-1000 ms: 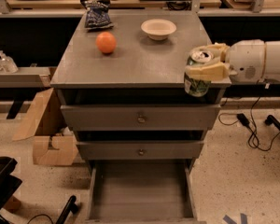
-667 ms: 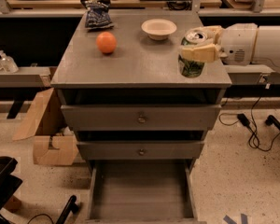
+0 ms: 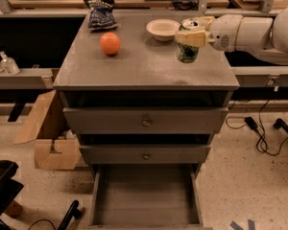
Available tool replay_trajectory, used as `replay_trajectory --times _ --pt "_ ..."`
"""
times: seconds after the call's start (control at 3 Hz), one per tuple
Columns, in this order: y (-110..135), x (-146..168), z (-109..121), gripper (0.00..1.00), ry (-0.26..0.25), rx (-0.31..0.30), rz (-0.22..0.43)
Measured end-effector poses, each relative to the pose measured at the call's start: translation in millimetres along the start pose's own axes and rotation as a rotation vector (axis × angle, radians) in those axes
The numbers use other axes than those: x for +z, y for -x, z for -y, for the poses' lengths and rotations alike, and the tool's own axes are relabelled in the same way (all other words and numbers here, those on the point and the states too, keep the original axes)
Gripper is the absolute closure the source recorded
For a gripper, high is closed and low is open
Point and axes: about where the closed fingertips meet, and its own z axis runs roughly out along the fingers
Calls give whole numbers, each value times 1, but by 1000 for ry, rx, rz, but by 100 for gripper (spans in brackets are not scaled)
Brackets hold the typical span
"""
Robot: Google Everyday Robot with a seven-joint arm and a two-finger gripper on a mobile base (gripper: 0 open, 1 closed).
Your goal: Pick green can from bottom drawer and place on counter
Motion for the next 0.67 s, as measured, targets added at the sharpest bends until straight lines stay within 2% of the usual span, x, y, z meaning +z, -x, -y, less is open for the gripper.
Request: replay_trajectory --times 0.33,0.67 --pt "-21 23 32 100 -21 43 -16" --pt "-54 36 57 97 -51 75 -66"
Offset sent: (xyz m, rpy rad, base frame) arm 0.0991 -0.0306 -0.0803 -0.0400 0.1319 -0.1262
